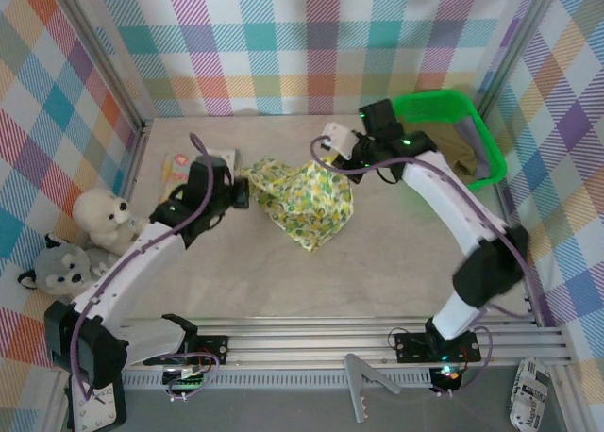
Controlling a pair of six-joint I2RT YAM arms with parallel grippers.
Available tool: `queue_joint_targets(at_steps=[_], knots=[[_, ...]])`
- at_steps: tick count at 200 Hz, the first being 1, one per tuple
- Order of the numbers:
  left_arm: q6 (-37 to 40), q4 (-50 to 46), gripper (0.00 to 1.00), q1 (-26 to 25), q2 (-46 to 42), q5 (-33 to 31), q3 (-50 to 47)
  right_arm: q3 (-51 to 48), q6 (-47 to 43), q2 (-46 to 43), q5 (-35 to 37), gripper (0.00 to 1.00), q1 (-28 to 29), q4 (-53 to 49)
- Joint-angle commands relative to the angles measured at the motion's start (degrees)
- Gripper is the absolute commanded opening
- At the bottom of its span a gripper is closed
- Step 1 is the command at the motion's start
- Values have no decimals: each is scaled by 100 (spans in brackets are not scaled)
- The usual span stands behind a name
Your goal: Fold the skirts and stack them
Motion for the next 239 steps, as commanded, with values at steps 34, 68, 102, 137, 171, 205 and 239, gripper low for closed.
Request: queue_joint_targets(at_steps=[34, 68, 102, 137, 171, 205, 239], knots=[[557, -276, 0, 66, -92, 419, 2378, -208, 1908, -1616, -173, 0, 75, 964], [651, -838, 0, 57, -85, 1340, 3540, -75, 2160, -2333, -703, 0, 96, 1002], [430, -1198, 0, 24, -74, 2044, 4186, -239, 2360, -2946, -929, 0, 97, 1158], [179, -1466, 0, 2, 460, 2223, 4532, -574, 2138, -3171, -521, 0, 97, 1481], [-65, -1760, 0, 5, 1665, 2389, 4511, -1098, 1864, -2643, 140, 0, -353, 1305], [330, -1375, 0, 10, 3544, 2477, 4442, -1611, 2249, -1160, -1175, 0, -1854, 1707], [258, -2353, 99, 54, 5975, 855, 6935, -122, 2979, 1165, 348, 59, -1898, 780]])
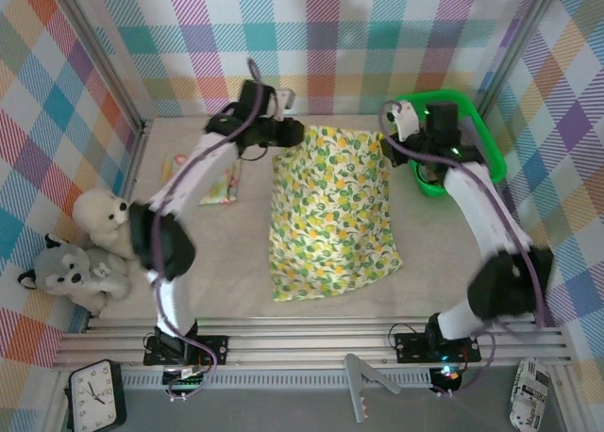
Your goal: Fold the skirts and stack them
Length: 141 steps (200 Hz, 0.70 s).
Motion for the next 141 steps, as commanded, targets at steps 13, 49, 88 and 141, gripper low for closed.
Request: queue_joint_targets(at_steps=[13, 49, 88, 141], knots=[[-176, -1190, 100, 36, 1408, -922, 2283, 1104, 1472, 1198, 1036, 100, 36, -892], [-849, -1240, 100, -272, 1081, -866, 1120, 269, 2901, 930, 1186, 99, 88, -632], [-2000, -101, 100, -434, 826, -13, -944, -1074, 3758, 393, 565, 99, 116, 440], [-2219, -289, 100, -275, 2028, -388, -344, -2230, 4857, -240, 87, 99, 124, 1416]])
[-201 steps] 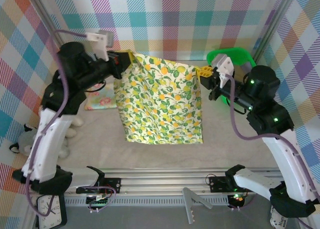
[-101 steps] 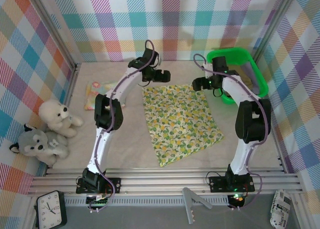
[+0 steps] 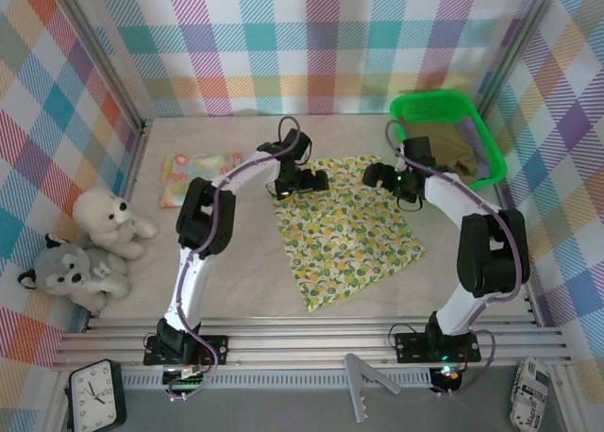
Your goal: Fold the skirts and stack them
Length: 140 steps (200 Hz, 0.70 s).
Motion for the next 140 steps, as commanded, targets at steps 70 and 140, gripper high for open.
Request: queue_joint_targets(at_steps=[70, 140], knots=[[427, -1114, 100, 774, 1838, 140, 2961, -971, 1423, -707, -636, 99, 479, 448], [-602, 123, 100, -16, -1771, 452, -772, -1696, 2578, -1140, 250, 99, 1160, 444]])
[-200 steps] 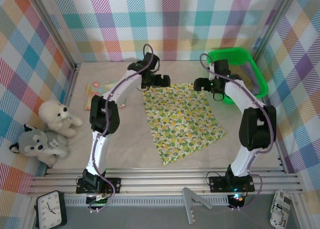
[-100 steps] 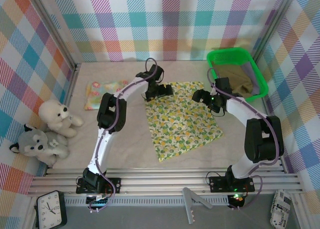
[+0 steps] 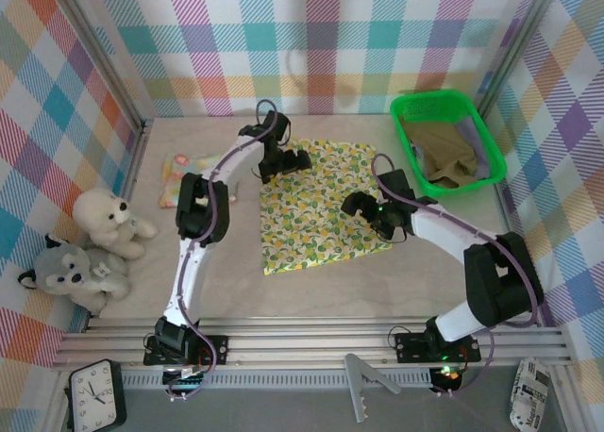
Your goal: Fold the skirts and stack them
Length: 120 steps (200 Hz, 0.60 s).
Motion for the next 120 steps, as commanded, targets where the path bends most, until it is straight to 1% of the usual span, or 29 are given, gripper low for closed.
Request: queue_joint_targets(at_steps=[1, 12, 22, 33, 37, 42, 64, 83, 95, 108, 120], knots=[[-665, 712, 100, -583, -1733, 254, -1495, -188, 422, -121, 254, 99, -29, 113], [-1222, 1241, 100, -758, -2287, 473, -2431, -172, 320, -46, 142, 99, -23, 109], [-1776, 1905, 100, -858, -2606, 1032, -3286, -153, 286, 46, 46, 99, -20, 96], [-2298, 2789, 100, -945, -2700, 1631, -3977, -153, 304, 162, -13, 99, -21, 158], [-2368, 2896, 100, -974, -2674, 1764, -4127, -152, 312, 205, -14, 99, -19, 185], [-2369, 2904, 100, -1008, -2609, 1785, -4226, -149, 322, 260, -19, 99, -21, 263], [-2090, 2318, 100, -977, -2272, 1247, -4260, -53, 330, 529, -15, 99, -24, 375], [-1864, 1815, 100, -825, -2065, 149, -4308, -47, 499, 771, 130, 99, -25, 145], [-1812, 1493, 100, -674, -1906, -400, -4340, -142, 661, 808, 172, 99, -17, 65], [-1739, 1283, 100, -561, -1830, -716, -4415, -293, 801, 725, 171, 99, -16, 77], [-1597, 1175, 100, -508, -1882, -700, -4432, -363, 858, 591, 138, 99, 13, 102]])
